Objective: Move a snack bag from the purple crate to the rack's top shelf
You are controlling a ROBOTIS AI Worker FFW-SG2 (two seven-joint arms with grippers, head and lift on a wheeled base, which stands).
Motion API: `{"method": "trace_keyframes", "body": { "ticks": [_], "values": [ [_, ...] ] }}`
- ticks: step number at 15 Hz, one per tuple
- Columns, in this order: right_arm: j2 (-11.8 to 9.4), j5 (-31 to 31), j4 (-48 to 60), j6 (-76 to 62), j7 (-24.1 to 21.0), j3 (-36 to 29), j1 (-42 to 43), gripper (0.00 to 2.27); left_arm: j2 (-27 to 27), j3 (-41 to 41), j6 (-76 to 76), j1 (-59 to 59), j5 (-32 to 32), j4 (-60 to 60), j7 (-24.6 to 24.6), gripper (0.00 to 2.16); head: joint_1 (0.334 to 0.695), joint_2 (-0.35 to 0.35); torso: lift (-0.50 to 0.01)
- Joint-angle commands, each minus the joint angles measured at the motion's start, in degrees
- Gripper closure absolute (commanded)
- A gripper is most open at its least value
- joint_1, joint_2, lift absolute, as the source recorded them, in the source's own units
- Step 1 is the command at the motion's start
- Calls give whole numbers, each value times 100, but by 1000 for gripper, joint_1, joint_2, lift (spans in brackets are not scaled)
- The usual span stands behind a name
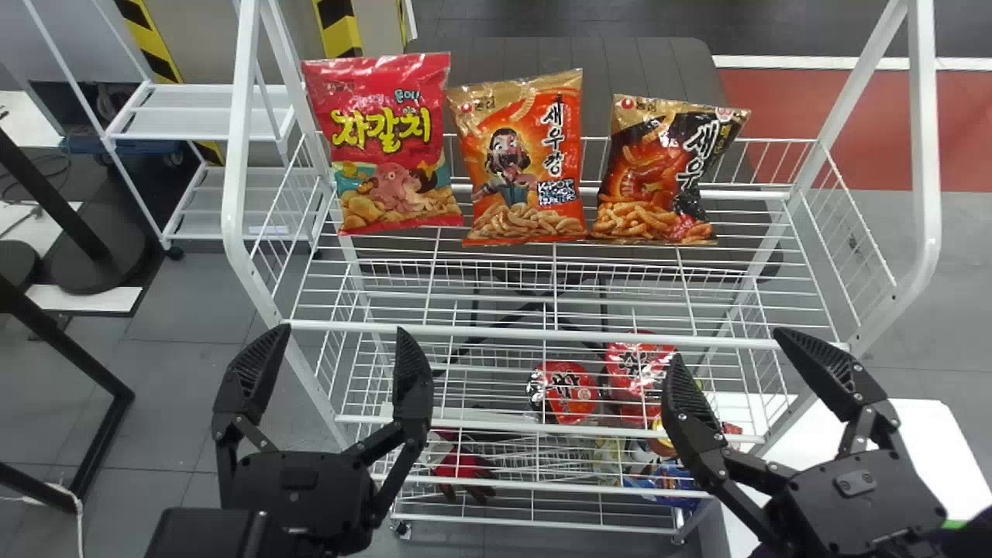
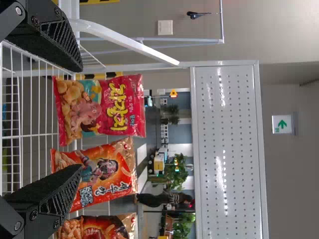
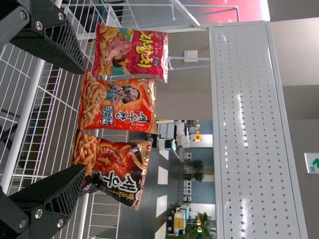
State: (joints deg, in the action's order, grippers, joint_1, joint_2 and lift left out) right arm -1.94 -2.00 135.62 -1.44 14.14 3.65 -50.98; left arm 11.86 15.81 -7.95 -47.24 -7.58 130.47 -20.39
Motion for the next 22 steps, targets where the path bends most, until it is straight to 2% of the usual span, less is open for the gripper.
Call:
{"method": "trace_keyframes", "body": {
  "ticks": [1,7,22],
  "values": [
    [-8,7,8,0,1,4,0,161,0,1,0,-22,-15,13,0,140,695,31,0],
    [-8,16,8,53,1,4,0,161,0,-7,0,-22,-24,22,18,140,695,32,-1],
    [-8,7,8,334,45,4,53,161,0,-25,18,-4,-15,13,18,140,695,36,-65]
  ]
}}
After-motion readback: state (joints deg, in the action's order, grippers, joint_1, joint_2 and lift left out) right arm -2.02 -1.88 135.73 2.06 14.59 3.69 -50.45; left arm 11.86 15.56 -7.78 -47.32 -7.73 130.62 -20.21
